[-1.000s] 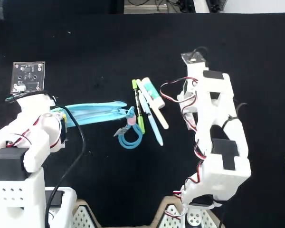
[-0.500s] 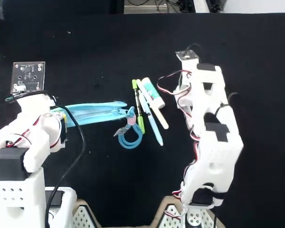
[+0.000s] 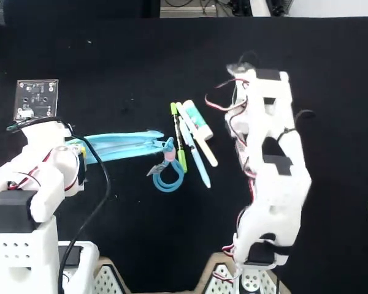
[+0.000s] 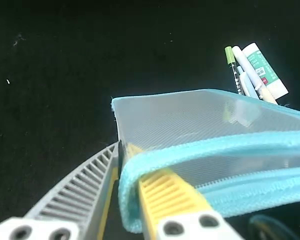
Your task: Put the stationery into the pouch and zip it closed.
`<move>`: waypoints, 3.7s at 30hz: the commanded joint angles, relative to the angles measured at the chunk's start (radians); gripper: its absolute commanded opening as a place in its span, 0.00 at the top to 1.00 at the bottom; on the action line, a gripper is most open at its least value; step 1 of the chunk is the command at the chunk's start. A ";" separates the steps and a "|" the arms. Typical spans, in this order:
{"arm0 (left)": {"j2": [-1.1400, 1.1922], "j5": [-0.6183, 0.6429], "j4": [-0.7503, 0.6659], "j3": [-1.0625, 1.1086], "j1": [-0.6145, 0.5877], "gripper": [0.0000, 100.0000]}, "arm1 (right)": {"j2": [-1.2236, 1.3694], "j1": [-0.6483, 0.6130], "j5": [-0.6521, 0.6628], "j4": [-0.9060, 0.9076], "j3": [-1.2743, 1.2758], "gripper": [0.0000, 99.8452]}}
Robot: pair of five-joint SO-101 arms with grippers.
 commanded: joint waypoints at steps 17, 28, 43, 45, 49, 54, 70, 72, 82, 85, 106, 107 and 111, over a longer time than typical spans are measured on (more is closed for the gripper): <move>0.006 0.005 -0.005 -0.001 0.002 0.97 | -1.606 -0.506 -0.189 -0.347 0.636 0.99; 0.011 0.005 -0.006 -0.001 0.002 0.97 | -1.960 -0.945 -0.189 -0.993 1.205 0.99; 0.011 0.005 -0.006 -0.001 0.002 0.97 | -1.956 -0.944 -0.189 -1.475 1.503 0.99; 0.011 0.005 -0.006 -0.001 0.002 0.97 | -1.940 -0.944 -0.189 -1.481 1.508 0.99; 0.011 0.005 -0.006 -0.001 0.002 0.97 | -1.839 -0.944 -0.187 -1.534 1.517 0.99; 0.011 0.005 -0.006 -0.001 0.002 0.97 | -1.685 -0.913 -0.187 -1.676 1.509 0.99; 0.011 0.005 -0.006 -0.001 0.002 0.97 | -1.709 -0.884 -0.193 -1.614 1.641 0.98; 0.011 0.005 -0.006 -0.001 0.002 0.97 | -1.715 -0.888 -0.196 -1.501 1.592 0.92; 0.011 0.005 -0.006 -0.001 0.002 0.97 | -1.713 -0.962 -0.196 -0.904 1.145 0.80; 0.011 0.005 -0.006 -0.001 0.002 0.97 | -1.713 -0.948 -0.190 -0.801 1.023 0.80; 0.011 0.005 -0.006 -0.001 0.002 0.97 | -1.297 -0.307 -0.345 -0.597 0.878 0.80; 0.011 0.005 -0.006 -0.001 0.002 0.97 | -1.244 -0.292 -0.345 -0.595 0.865 0.80; 0.011 0.005 -0.006 -0.001 0.002 0.97 | -1.046 -0.229 -0.347 -0.592 0.823 0.80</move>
